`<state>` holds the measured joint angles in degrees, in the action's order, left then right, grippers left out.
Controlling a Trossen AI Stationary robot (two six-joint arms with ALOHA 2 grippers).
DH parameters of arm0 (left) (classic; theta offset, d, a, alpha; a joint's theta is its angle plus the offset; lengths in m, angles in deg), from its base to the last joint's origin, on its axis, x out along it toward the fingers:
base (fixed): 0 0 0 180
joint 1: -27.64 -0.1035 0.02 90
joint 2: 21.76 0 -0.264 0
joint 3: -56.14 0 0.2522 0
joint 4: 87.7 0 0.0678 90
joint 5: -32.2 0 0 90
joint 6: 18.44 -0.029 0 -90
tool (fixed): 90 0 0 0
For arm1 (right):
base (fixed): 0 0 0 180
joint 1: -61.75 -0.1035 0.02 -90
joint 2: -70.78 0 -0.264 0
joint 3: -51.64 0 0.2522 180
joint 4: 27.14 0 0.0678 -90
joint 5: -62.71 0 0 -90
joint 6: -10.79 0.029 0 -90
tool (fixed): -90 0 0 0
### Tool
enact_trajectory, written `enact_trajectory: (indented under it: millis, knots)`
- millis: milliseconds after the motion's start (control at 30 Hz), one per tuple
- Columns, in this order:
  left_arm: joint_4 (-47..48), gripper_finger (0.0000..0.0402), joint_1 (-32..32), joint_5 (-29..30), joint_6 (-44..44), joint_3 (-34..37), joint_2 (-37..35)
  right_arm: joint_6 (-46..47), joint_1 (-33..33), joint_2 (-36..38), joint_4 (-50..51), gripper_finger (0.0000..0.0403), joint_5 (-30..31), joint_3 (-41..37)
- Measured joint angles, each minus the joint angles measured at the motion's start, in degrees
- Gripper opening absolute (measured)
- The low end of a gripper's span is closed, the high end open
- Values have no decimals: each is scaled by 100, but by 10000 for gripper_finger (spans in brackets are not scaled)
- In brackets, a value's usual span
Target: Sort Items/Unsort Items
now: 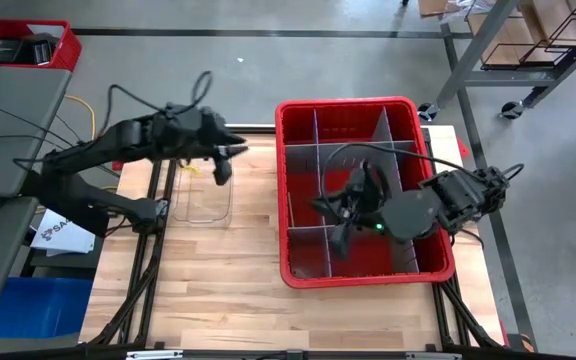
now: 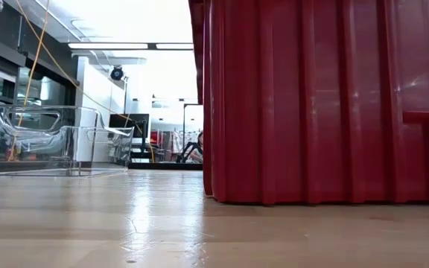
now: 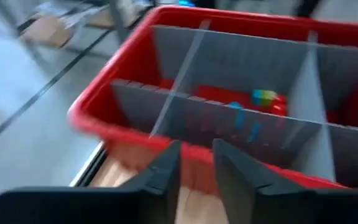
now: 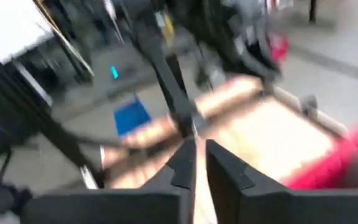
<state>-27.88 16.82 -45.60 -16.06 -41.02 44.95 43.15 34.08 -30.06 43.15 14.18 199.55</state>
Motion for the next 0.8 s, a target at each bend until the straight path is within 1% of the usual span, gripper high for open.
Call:
enact_trajectory:
  millis: [33, 100, 167, 200, 233, 267, 333, 367, 433, 467, 500, 567, 600, 667, 733, 800]
  knots:
    - [0, 101, 62, -95, -214, -171, 189, 360, -6, 32, 435, 33, -59, 0]
    - [-16, 135, 174, -89, -627, -476, 579, 1261, -15, 88, 1582, 58, -102, 2]
    - [57, 163, 263, 31, -892, -705, 895, 2409, 52, 113, 2904, 75, -142, 2]
    - [76, 170, 299, 31, -933, -817, 1020, 2985, 105, 116, 3441, 77, -235, -11]
    - [68, 171, 325, 36, -924, -917, 1116, 3232, 191, 139, 3403, 74, -364, -144]
    - [24, 166, 346, 35, -876, -993, 1173, 2957, 298, 245, 3142, 65, -449, -397]
    - [-35, 140, 387, 29, -779, -1072, 1220, 2691, 488, 333, 2926, 27, -660, -744]
    - [-77, 118, 390, 17, -735, -1079, 1219, 2609, 648, 339, 3042, 14, -861, -843]
    - [-76, 62, 392, -31, -618, -1038, 1232, 2511, 958, 362, 3442, 9, -1196, -1202]
    - [-132, 33, 403, -111, -538, -966, 1235, 2309, 1116, 401, 3314, 6, -1266, -1475]
    - [-221, 17, 441, -239, -424, -864, 1239, 2150, 1230, 431, 3172, 3, -1321, -1752]
    - [-474, 14, 513, -406, -347, -607, 1323, 1869, 1490, 433, 3111, 2, -1525, -2254]
    - [-618, 13, 560, -379, -349, -497, 1389, 1775, 1629, 434, 3187, 1, -1653, -2484]
    - [-665, 5, 646, -193, -304, -332, 1612, 1627, 1893, 447, 3334, 1, -1804, -2942]
    - [-550, 2, 741, 43, 48, -317, 1850, 1591, 2128, 447, 3349, 0, -1776, -3353]
    - [-526, 4, 828, 136, 311, -313, 1967, 1424, 2335, 461, 3205, 0, -1813, -3683]
